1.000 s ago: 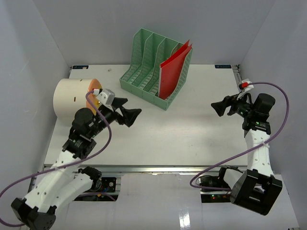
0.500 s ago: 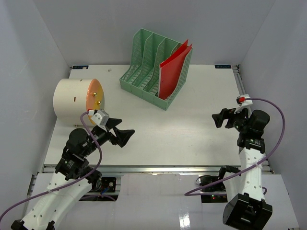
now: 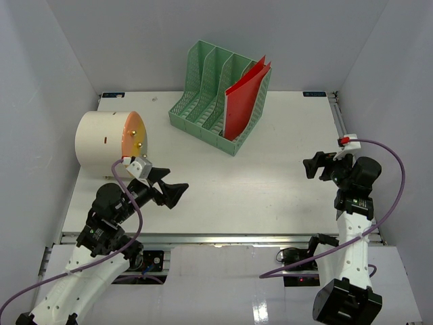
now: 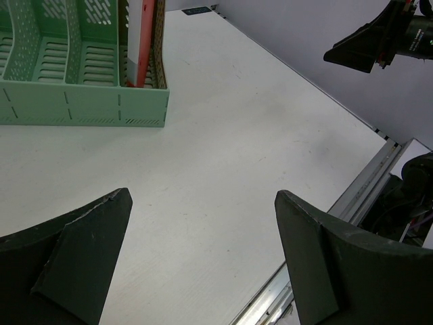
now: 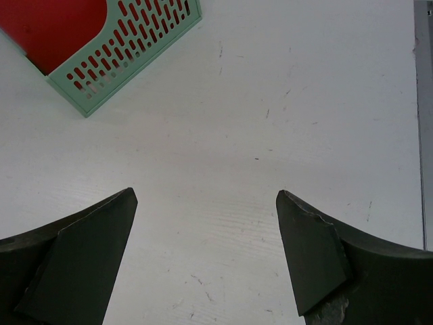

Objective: Organize the desk

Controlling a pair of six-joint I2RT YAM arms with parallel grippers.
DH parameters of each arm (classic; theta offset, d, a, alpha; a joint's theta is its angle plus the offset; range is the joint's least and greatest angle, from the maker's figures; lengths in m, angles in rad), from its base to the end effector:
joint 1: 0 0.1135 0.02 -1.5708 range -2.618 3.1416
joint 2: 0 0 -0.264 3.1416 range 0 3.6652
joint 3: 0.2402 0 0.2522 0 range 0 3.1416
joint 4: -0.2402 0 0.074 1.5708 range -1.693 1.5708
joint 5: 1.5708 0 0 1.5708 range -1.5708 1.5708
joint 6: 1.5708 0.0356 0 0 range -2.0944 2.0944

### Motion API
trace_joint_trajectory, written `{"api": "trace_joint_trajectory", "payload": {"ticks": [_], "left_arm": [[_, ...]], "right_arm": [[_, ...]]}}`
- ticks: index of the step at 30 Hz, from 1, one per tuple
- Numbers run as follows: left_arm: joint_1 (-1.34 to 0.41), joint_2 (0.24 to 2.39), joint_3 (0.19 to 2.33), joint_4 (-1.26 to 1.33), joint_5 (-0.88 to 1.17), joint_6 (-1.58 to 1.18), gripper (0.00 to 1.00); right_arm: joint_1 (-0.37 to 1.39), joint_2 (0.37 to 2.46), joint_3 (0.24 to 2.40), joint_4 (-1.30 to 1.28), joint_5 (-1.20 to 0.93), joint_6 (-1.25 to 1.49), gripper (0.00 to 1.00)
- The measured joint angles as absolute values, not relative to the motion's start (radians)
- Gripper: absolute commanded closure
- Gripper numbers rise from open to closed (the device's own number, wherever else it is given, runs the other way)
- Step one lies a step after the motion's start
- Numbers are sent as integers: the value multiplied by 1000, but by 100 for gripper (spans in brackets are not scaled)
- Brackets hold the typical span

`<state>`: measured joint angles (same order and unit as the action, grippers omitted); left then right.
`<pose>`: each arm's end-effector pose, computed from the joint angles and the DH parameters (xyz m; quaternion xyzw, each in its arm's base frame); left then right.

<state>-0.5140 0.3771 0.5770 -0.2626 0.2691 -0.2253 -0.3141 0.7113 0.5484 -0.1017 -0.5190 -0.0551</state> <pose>0.0918 -0.0627 0.3114 0.1948 0.7016 -0.3363 0.5973 0.1697 -0.0366 0.2779 -0.0555 0.7813 0.0925 0.6147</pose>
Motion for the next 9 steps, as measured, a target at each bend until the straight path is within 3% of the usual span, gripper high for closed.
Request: {"api": "trace_joint_trajectory", "payload": {"ticks": [9], "left_arm": [[-514,368,577,-265,258,-226,2]], "right_arm": [[-314,706,548,-102,-491,-49,10]]}}
